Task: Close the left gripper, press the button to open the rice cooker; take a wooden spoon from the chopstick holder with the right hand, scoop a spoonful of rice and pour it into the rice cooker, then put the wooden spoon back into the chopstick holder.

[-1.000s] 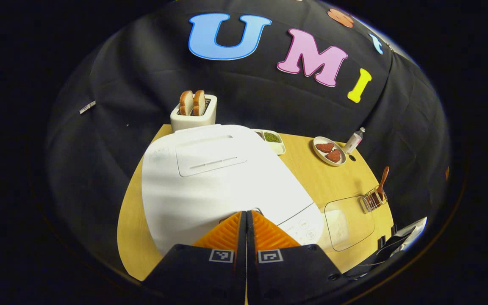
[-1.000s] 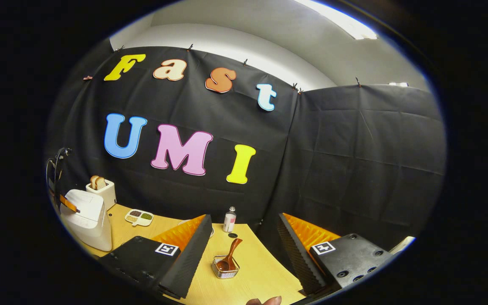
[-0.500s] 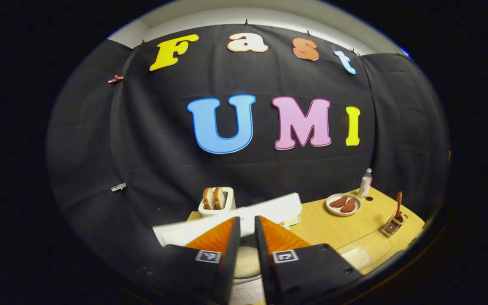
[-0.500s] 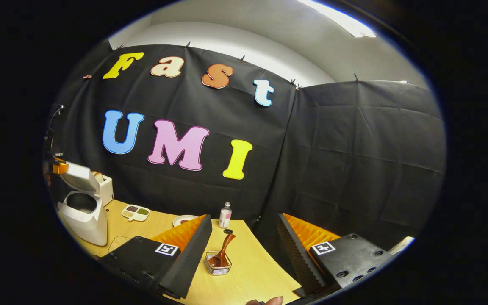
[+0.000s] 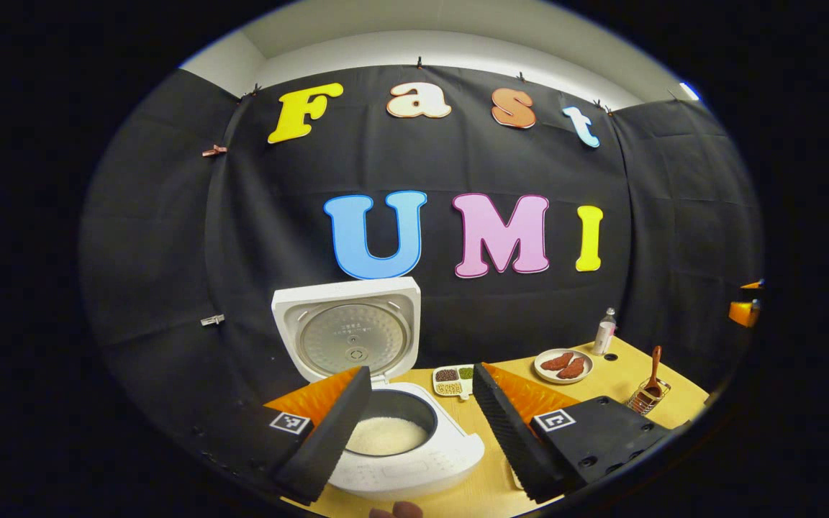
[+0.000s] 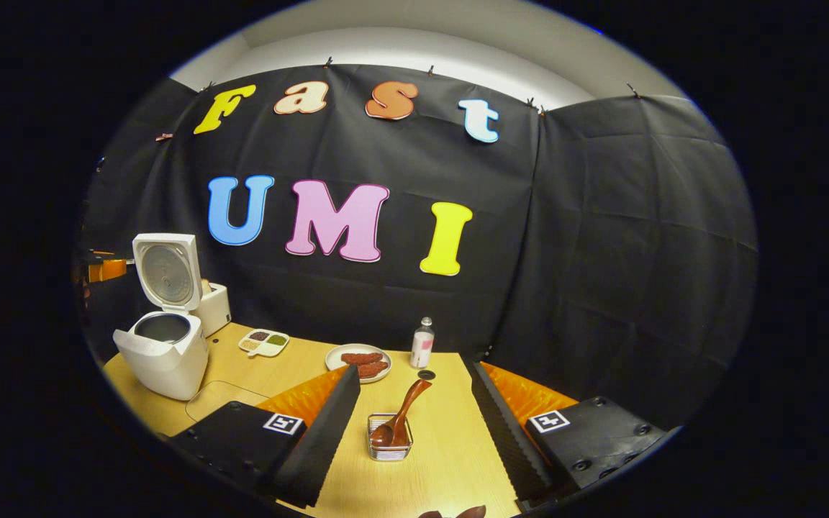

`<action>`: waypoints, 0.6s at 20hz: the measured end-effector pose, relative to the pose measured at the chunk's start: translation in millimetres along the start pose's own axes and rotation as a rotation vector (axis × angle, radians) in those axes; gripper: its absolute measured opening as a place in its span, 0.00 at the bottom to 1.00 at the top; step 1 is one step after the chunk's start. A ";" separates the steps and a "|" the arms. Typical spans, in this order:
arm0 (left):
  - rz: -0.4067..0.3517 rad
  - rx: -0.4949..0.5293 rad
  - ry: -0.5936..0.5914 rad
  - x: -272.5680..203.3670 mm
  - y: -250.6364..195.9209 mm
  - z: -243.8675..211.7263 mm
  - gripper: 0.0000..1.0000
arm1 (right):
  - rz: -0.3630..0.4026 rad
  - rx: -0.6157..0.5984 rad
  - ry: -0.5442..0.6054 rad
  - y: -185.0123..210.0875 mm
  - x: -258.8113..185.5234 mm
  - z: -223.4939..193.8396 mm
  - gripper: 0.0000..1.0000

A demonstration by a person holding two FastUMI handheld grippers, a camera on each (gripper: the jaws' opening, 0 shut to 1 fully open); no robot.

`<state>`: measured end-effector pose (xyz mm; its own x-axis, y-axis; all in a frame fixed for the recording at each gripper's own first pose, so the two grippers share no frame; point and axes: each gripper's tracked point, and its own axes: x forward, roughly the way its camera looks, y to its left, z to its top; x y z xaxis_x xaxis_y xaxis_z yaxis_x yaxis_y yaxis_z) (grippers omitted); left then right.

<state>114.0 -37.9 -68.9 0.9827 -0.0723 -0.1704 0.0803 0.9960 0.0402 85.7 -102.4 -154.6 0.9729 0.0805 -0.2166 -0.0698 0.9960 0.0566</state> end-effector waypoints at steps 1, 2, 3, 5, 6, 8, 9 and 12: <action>0.010 -0.005 0.004 -8.0 -6.0 -3.0 0.97 | 0.023 0.005 0.028 -5.6 13.4 -12.9 0.98; 0.018 -0.014 0.005 -14.7 -11.7 -3.9 0.97 | 0.044 0.012 0.056 -10.2 27.8 -26.4 0.98; 0.028 -0.025 0.009 -20.4 -18.6 -5.3 0.97 | 0.067 0.022 0.089 -13.3 42.2 -41.7 0.98; 0.048 -0.044 0.019 -30.9 -31.8 -10.3 0.97 | 0.123 0.043 0.156 -16.5 70.3 -72.8 0.98; 0.059 -0.054 0.027 -35.6 -38.1 -12.7 0.97 | 0.159 0.058 0.192 -14.9 83.1 -88.4 0.98; 0.074 -0.073 0.044 -43.3 -51.7 -17.4 0.97 | 0.225 0.089 0.255 -8.5 107.3 -115.7 0.98; 0.081 -0.076 0.050 -46.5 -58.2 -21.1 0.97 | 0.254 0.106 0.293 -7.1 117.7 -131.9 0.98; 0.114 -0.084 0.066 -56.6 -70.4 -27.4 0.97 | 0.317 0.181 0.390 3.2 145.3 -166.4 0.87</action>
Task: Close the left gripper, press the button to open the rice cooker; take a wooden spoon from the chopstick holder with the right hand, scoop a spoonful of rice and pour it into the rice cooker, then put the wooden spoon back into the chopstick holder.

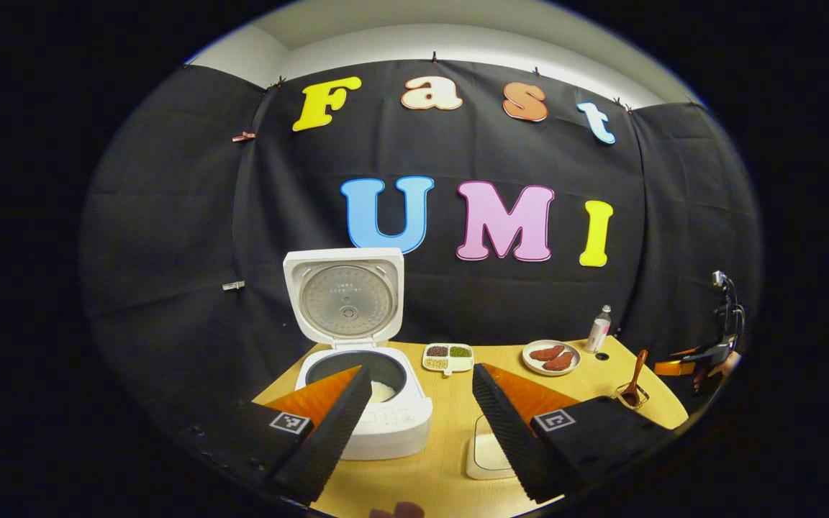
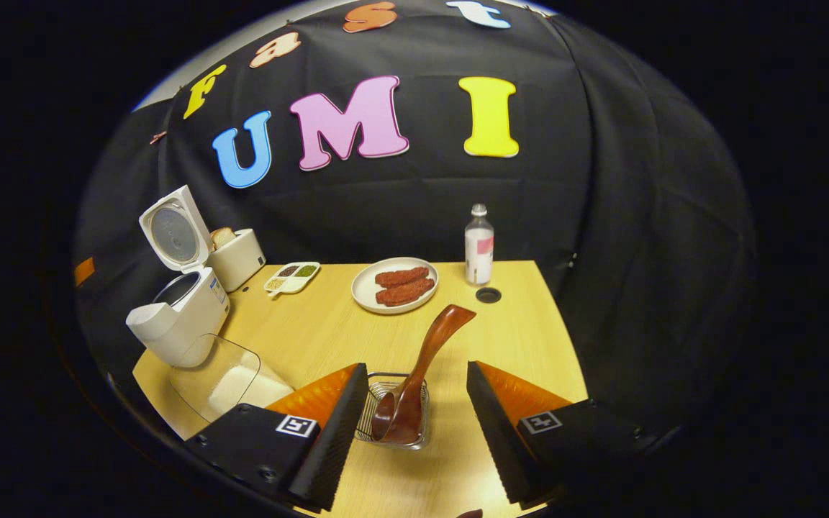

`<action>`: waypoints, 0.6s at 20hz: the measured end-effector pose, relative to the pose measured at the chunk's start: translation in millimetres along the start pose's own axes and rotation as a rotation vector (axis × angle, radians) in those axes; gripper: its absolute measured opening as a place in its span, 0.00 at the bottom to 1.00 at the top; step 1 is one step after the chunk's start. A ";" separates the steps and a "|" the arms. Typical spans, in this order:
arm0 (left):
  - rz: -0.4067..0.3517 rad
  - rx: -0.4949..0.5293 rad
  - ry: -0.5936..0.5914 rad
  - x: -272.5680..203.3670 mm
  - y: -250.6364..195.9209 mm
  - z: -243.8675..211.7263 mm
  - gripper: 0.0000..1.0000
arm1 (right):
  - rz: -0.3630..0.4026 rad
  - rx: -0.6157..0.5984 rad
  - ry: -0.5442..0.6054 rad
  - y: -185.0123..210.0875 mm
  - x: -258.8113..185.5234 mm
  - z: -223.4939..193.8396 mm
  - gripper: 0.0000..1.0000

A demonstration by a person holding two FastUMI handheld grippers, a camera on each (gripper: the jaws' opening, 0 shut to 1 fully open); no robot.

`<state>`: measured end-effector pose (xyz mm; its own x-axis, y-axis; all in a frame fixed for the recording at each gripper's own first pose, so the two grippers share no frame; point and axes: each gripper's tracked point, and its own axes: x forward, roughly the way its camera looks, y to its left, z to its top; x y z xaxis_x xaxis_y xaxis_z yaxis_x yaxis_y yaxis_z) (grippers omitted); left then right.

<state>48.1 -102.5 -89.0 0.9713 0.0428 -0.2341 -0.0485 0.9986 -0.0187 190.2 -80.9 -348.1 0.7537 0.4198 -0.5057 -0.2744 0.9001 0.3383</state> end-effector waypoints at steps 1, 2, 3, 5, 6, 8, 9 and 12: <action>0.011 -0.009 0.004 -3.6 -2.4 -2.3 0.97 | 0.012 0.021 0.018 -2.0 11.4 -4.7 0.83; 0.022 -0.020 0.008 -7.3 -3.8 -5.1 0.97 | 0.020 0.035 0.033 -3.8 21.2 -7.7 0.76; 0.032 -0.032 0.014 -11.6 -5.5 -9.2 0.97 | 0.029 0.046 0.045 -4.7 28.1 -10.2 0.73; 0.055 -0.048 0.026 -17.1 -6.3 -15.4 0.97 | 0.040 0.070 0.070 -6.6 44.5 -17.2 0.59; 0.065 -0.052 0.031 -20.0 -6.5 -17.1 0.97 | 0.052 0.085 0.082 -4.4 50.8 -19.5 0.56; 0.085 -0.051 0.036 -26.0 -4.2 -19.1 0.97 | 0.070 0.096 0.101 0.6 62.3 -23.6 0.56; 0.091 -0.048 0.037 -28.7 -3.7 -19.8 0.97 | 0.063 0.090 0.105 -0.8 63.9 -25.5 0.48; 0.107 -0.039 0.038 -38.2 1.8 -18.6 0.97 | 0.053 0.126 0.108 -4.2 75.4 -24.9 0.28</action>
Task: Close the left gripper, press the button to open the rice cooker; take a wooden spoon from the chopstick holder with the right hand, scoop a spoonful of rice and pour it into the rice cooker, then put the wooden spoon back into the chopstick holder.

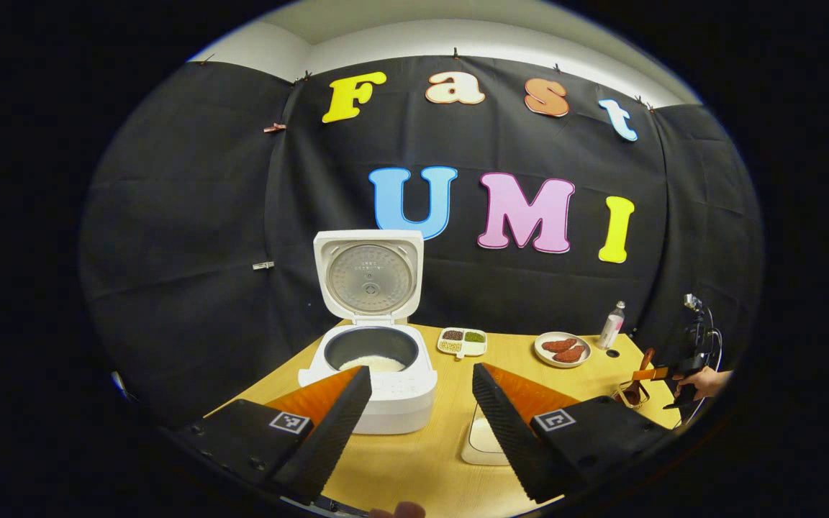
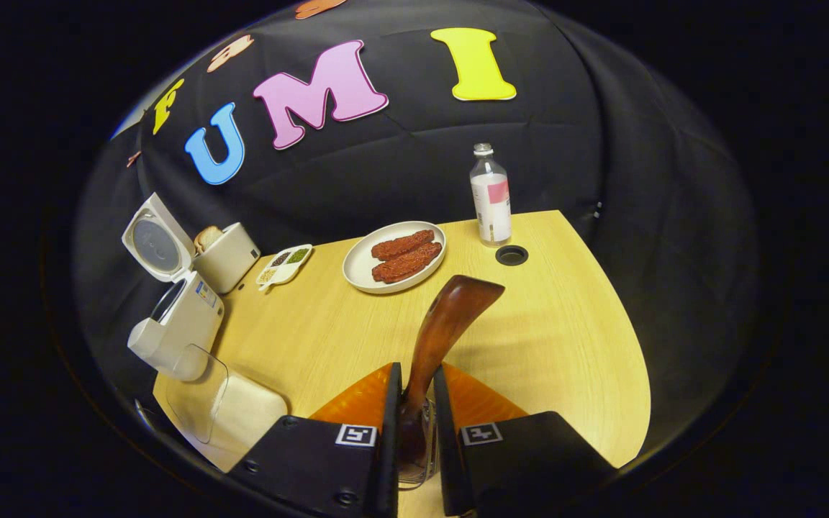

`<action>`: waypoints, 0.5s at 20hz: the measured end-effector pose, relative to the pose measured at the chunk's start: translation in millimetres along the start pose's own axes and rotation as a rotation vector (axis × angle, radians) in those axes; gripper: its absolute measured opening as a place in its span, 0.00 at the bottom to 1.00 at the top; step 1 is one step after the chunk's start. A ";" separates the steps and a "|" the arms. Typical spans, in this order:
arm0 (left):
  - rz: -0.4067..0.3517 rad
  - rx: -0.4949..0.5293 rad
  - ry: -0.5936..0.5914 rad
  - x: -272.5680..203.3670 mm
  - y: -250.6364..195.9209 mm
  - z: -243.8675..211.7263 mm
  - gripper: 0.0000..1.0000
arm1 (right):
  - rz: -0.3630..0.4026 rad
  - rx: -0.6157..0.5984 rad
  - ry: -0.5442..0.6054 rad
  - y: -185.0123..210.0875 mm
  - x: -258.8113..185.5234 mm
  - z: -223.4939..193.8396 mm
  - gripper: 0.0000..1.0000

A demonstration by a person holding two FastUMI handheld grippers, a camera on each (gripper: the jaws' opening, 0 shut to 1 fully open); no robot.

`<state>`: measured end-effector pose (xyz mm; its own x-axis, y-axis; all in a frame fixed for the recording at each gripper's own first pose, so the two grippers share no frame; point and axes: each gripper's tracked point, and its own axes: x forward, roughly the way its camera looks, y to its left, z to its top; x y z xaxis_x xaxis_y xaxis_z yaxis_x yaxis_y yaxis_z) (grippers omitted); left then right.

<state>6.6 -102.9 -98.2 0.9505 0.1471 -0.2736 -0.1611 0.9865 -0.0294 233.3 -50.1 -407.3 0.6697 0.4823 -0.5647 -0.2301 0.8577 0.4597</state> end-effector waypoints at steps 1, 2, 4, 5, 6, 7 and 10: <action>0.006 0.000 -0.001 -2.6 3.3 -1.3 0.97 | 0.008 0.026 -0.009 2.1 -1.0 2.7 0.26; 0.008 0.000 -0.001 -4.2 6.1 -0.7 0.97 | 0.014 0.073 -0.024 4.8 -2.6 6.1 0.18; 0.007 -0.002 0.001 -5.3 10.2 0.1 0.97 | 0.000 0.132 -0.088 0.5 -11.3 21.8 0.13; 0.005 -0.002 0.001 -4.4 12.0 1.2 0.97 | -0.001 0.145 -0.122 2.8 -18.0 28.2 0.12; 0.001 -0.002 -0.003 -3.7 14.6 2.8 0.97 | -0.006 0.139 -0.155 6.1 -29.9 35.4 0.10; -0.005 -0.004 -0.004 -3.8 18.9 3.2 0.97 | -0.018 0.124 -0.186 7.6 -37.6 43.9 0.11; -0.030 -0.015 -0.012 -2.9 29.6 7.6 0.97 | -0.073 0.058 -0.287 15.8 -70.2 72.2 0.10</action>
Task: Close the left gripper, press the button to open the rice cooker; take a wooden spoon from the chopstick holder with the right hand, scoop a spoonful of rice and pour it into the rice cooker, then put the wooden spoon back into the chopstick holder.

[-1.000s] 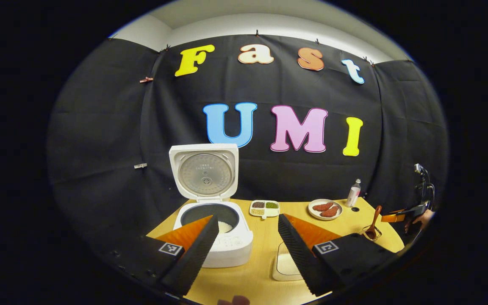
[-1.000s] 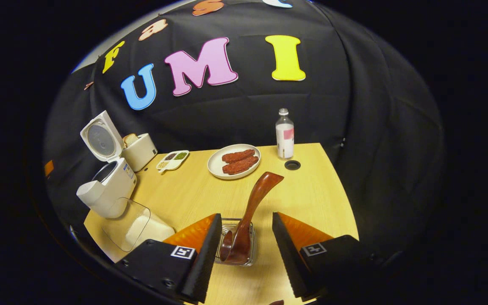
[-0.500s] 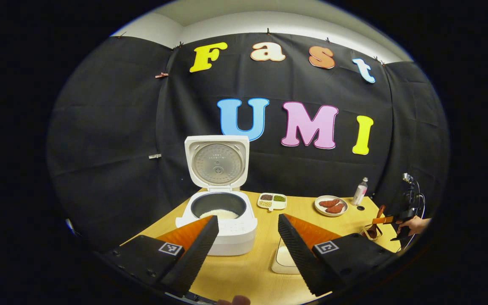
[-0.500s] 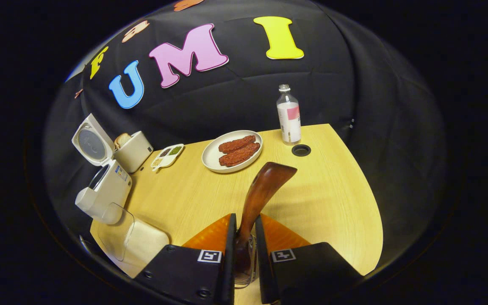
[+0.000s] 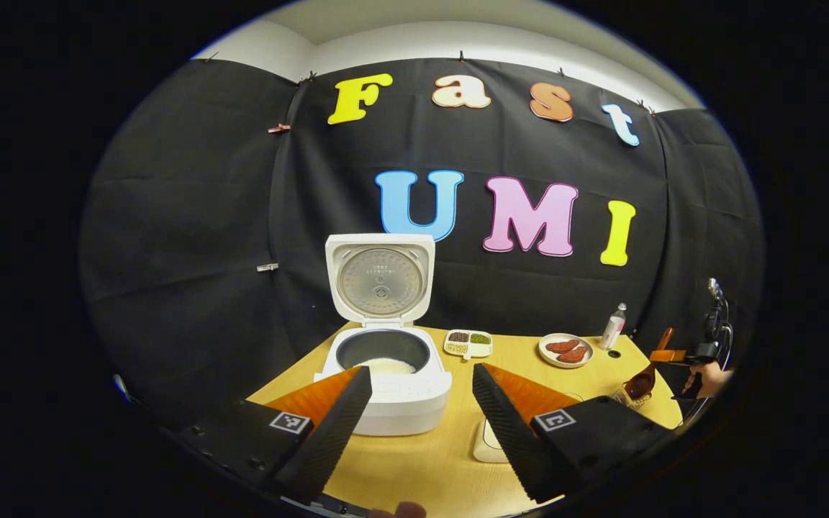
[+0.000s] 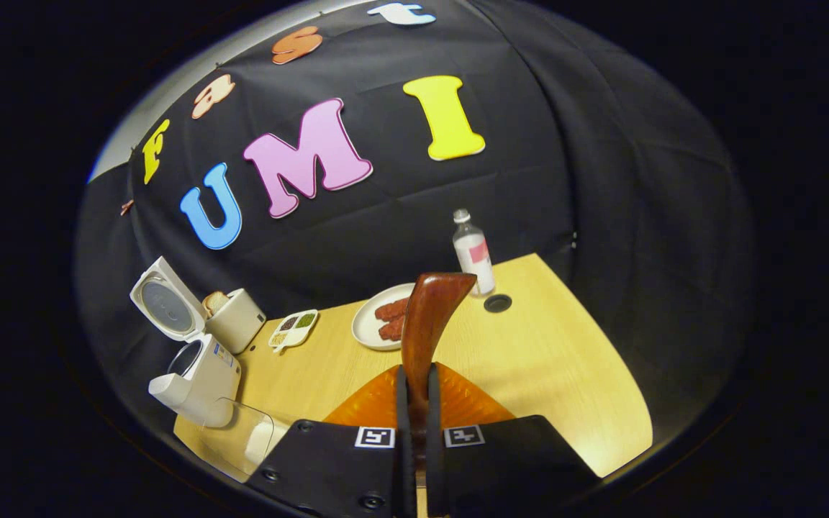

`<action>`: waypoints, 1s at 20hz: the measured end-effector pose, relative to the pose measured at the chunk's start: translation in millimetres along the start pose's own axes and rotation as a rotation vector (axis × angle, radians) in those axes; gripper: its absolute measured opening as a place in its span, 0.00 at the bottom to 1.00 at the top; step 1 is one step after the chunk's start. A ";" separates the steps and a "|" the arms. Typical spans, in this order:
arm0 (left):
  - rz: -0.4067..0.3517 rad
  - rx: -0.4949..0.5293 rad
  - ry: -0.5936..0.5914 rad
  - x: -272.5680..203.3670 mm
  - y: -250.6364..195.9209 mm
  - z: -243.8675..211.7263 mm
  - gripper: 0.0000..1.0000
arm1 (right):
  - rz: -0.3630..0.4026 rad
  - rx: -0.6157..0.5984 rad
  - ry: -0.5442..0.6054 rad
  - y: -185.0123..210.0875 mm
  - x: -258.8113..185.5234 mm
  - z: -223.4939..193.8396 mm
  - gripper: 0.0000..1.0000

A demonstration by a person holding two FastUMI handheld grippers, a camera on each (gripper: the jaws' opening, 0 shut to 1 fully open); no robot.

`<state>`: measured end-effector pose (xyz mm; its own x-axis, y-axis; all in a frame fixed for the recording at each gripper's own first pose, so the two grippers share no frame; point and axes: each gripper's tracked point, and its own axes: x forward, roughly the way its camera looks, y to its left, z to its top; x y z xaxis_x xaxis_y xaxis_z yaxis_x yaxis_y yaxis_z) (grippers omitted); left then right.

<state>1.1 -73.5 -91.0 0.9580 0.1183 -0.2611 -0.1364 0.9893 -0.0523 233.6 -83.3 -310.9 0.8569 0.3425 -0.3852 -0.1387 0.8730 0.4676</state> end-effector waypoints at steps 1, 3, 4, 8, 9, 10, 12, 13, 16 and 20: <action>-0.009 0.000 -0.004 1.1 4.6 1.6 0.97 | -0.008 -0.014 -0.032 7.3 -9.0 12.6 0.10; -0.024 0.008 -0.010 4.2 15.9 5.0 0.97 | -0.005 -0.028 -0.082 31.0 -25.6 31.7 0.10; -0.028 0.014 -0.013 5.4 21.9 7.4 0.97 | -0.001 -0.034 -0.100 45.2 -34.9 38.1 0.10; -0.055 0.029 -0.015 8.8 45.6 7.7 0.98 | 0.020 -0.088 -0.143 113.3 -58.7 41.1 0.10; -0.063 0.030 -0.009 10.0 50.1 6.5 0.98 | 0.035 -0.109 -0.148 134.0 -62.9 37.0 0.10; -0.069 0.029 -0.002 12.0 56.1 5.5 0.98 | 0.052 -0.135 -0.153 153.8 -65.8 30.5 0.10; -0.085 0.027 0.007 14.6 66.0 3.7 0.98 | 0.101 -0.203 -0.152 192.7 -68.6 11.7 0.10; -0.092 0.028 0.009 15.3 71.6 3.0 0.98 | 0.129 -0.236 -0.148 211.4 -68.5 0.5 0.10; -0.111 0.042 0.008 18.3 85.6 4.6 0.98 | 0.183 -0.349 -0.126 252.9 -60.4 -35.4 0.10; -0.132 0.050 0.016 23.6 103.0 2.5 0.98 | 0.186 -0.572 -0.056 274.3 -36.2 -91.1 0.10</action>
<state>10.3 31.4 -100.1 0.9626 -0.0137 -0.2707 0.0032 0.9992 -0.0391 119.3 175.4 -241.2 0.8151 0.5024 -0.2885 -0.5208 0.8535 0.0148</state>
